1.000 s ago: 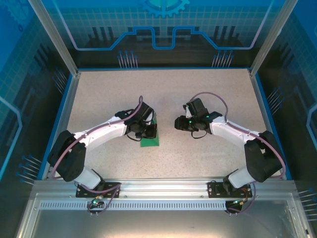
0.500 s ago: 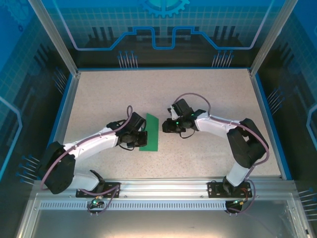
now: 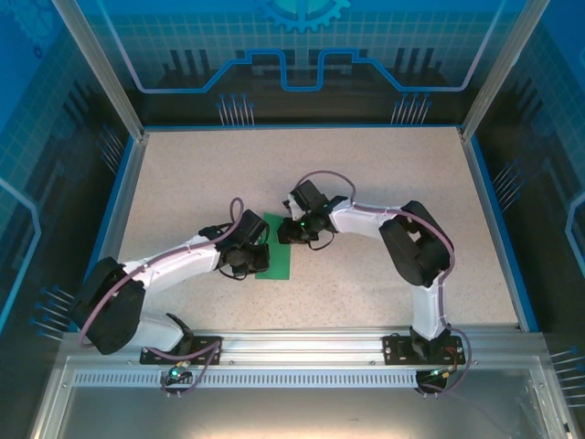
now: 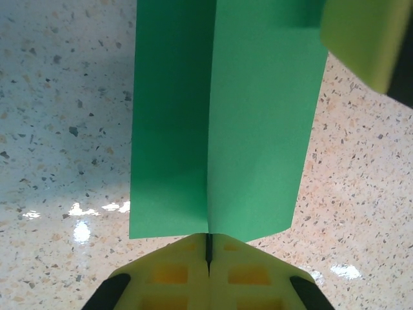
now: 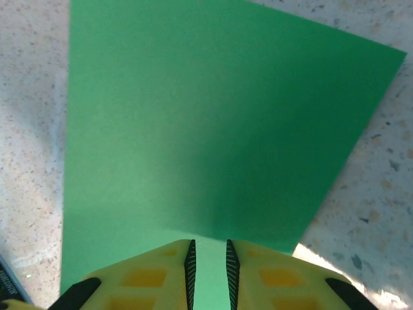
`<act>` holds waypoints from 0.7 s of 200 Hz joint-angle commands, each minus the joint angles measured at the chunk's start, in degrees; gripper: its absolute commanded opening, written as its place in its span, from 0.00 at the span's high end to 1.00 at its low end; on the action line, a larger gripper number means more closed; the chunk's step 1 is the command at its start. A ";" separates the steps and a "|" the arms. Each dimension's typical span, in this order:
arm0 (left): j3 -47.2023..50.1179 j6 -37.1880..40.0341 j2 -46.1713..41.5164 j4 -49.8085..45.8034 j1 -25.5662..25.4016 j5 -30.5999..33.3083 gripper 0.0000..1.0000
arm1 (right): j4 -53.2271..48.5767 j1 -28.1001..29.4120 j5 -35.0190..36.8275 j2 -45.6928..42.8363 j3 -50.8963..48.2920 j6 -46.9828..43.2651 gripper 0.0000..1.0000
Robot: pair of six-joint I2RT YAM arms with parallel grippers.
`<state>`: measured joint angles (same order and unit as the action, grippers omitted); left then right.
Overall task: Fold a paper plane with a square sheet of paper (pick it up from the middle)
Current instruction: Fold the triangle a second time at the center of the table.
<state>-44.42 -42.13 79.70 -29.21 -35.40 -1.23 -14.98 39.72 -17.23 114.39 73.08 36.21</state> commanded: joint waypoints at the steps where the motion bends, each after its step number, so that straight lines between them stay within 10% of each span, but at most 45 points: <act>1: 0.01 -1.71 1.09 0.68 0.33 -0.23 0.90 | -2.19 0.62 -1.28 2.09 2.01 0.15 0.78; 140: 3.11 -5.13 3.34 16.82 2.93 -12.06 0.64 | 1.29 -1.13 -6.23 2.56 -0.52 3.13 0.80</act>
<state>-42.22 -46.33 81.41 -15.51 -33.19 -11.55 -15.33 39.46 -19.99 117.03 73.67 37.78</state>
